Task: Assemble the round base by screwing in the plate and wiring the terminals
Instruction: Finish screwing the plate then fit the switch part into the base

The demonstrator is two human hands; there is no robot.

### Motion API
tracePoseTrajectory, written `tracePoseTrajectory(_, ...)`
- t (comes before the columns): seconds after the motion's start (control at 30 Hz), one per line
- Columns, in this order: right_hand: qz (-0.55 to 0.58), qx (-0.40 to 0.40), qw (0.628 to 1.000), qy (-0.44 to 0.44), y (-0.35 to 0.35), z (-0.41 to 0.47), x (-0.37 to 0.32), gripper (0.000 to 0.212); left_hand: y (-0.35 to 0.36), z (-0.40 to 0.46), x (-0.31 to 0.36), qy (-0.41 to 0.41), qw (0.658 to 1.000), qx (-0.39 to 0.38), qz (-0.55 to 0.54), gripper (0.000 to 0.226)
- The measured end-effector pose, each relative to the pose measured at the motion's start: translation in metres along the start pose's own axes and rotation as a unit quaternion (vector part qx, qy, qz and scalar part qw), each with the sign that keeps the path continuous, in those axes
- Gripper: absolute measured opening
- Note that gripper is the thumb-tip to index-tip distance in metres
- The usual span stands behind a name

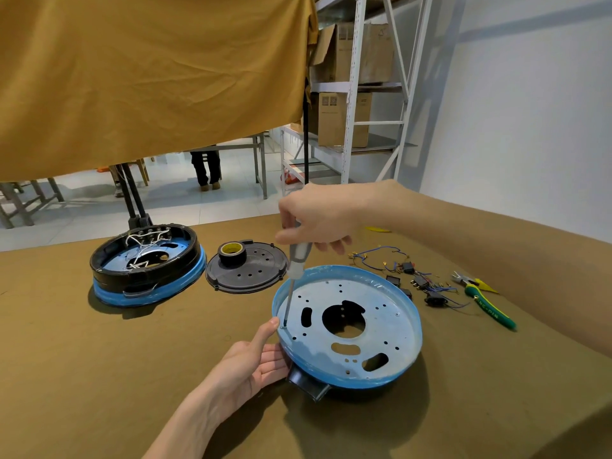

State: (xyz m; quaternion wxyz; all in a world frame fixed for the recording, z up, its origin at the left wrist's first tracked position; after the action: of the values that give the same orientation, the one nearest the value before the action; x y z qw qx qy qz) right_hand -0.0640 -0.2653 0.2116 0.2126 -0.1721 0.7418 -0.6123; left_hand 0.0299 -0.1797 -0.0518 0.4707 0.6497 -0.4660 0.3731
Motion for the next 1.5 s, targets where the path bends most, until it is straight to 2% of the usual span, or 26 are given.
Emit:
tracePoseTrajectory(0.07, -0.025, 0.004, 1.0, 0.008, 0.002, 0.001, -0.001, 0.044, 0.0, 0.0, 0.0, -0.002, 1.0, 0.0, -0.005, 0.087)
tracePoseTrajectory(0.13, 0.003, -0.036, 0.999, -0.011, 0.003, -0.003, -0.004, 0.027, 0.0, 0.0, 0.0, 0.0, 1.0, -0.003, -0.006, 0.086)
tracePoseTrajectory(0.2, 0.034, -0.038, 0.998, -0.029, 0.003, -0.005, -0.005, 0.019, 0.001, 0.0, 0.0, 0.0, 1.0, -0.004, -0.007, 0.086)
tracePoseTrajectory(0.3, 0.013, 0.027, 0.999, -0.019, 0.001, -0.002, -0.007, 0.03, 0.002, -0.001, 0.001, 0.003, 1.0, -0.003, -0.007, 0.087)
tracePoseTrajectory(0.43, 0.028, -0.021, 0.999, -0.03, 0.0, -0.001, -0.009, 0.016, 0.002, -0.001, 0.002, 0.008, 1.0, -0.001, -0.003, 0.084)
tracePoseTrajectory(0.47, 0.018, -0.001, 0.999, -0.028, 0.0, 0.0, -0.008, 0.017, 0.002, -0.001, 0.002, 0.007, 1.0, -0.001, -0.002, 0.084)
tracePoseTrajectory(0.57, -0.02, 0.044, 0.999, -0.005, 0.002, 0.004, -0.005, 0.04, 0.002, -0.002, 0.002, 0.006, 1.0, 0.001, 0.001, 0.088)
tracePoseTrajectory(0.67, 0.04, -0.031, 0.998, -0.028, 0.003, -0.002, -0.005, 0.038, 0.001, -0.002, 0.003, 0.01, 1.0, 0.001, 0.01, 0.093)
tracePoseTrajectory(0.7, 0.048, -0.032, 0.998, -0.038, 0.003, -0.004, -0.006, 0.037, 0.001, -0.002, 0.003, 0.01, 1.0, 0.003, 0.011, 0.093)
tracePoseTrajectory(0.77, 0.01, 0.017, 0.999, -0.032, 0.002, -0.003, -0.008, 0.027, 0.002, -0.001, 0.002, 0.008, 1.0, 0.004, 0.008, 0.093)
tracePoseTrajectory(0.8, -0.013, 0.046, 0.999, -0.026, 0.001, -0.003, -0.009, 0.031, 0.001, -0.002, 0.003, 0.008, 1.0, 0.004, 0.004, 0.093)
tracePoseTrajectory(0.83, -0.018, 0.046, 0.999, -0.023, 0.002, -0.004, -0.009, 0.033, 0.001, -0.002, 0.003, 0.008, 1.0, 0.004, 0.002, 0.093)
tracePoseTrajectory(0.93, 0.028, -0.044, 0.998, -0.036, 0.006, -0.011, -0.008, 0.035, 0.001, -0.002, 0.002, 0.006, 1.0, 0.001, 0.005, 0.091)
tracePoseTrajectory(1.0, 0.021, -0.016, 0.999, -0.028, 0.005, -0.01, -0.008, 0.024, 0.001, -0.001, 0.002, 0.005, 1.0, 0.001, 0.005, 0.089)
tracePoseTrajectory(1.07, 0.001, 0.014, 1.0, -0.007, 0.004, -0.008, -0.006, 0.032, 0.001, -0.001, 0.001, 0.002, 1.0, 0.001, 0.004, 0.087)
tracePoseTrajectory(1.2, 0.035, -0.041, 0.998, -0.032, 0.006, -0.012, -0.004, 0.027, 0.001, 0.0, 0.001, -0.006, 1.0, 0.007, 0.005, 0.087)
tracePoseTrajectory(1.23, 0.032, -0.024, 0.999, -0.029, 0.006, -0.01, -0.004, 0.023, 0.001, 0.0, 0.0, -0.006, 1.0, 0.006, 0.004, 0.087)
tracePoseTrajectory(1.3, 0.011, 0.029, 0.999, -0.02, 0.004, -0.007, -0.005, 0.033, 0.002, -0.001, 0.001, -0.005, 1.0, 0.005, -0.001, 0.086)
tracePoseTrajectory(1.33, 0.012, 0.03, 0.999, -0.02, 0.004, -0.006, -0.006, 0.036, 0.002, -0.001, 0.001, -0.003, 1.0, 0.003, -0.004, 0.086)
tracePoseTrajectory(1.43, 0.038, -0.029, 0.998, -0.04, 0.007, -0.008, -0.009, 0.027, 0.003, -0.002, 0.002, 0.005, 1.0, 0.001, -0.002, 0.085)
tracePoseTrajectory(1.5, 0.021, -0.006, 0.999, -0.034, 0.007, -0.005, -0.009, 0.025, 0.003, -0.002, 0.002, 0.004, 1.0, 0.003, 0.004, 0.087)
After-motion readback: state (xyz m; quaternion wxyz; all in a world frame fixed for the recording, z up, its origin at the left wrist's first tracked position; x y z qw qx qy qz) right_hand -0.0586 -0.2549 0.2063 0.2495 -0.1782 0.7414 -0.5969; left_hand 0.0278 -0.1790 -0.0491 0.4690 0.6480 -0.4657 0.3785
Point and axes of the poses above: each hand's wrist, its own z-axis towards the middle knuckle, its own y-axis out of the palm, x = y × z, the point moved 8 cm from there along z, towards the middle knuckle, and after that the axes turned 15 degrees about y, right-handed, at the moved point
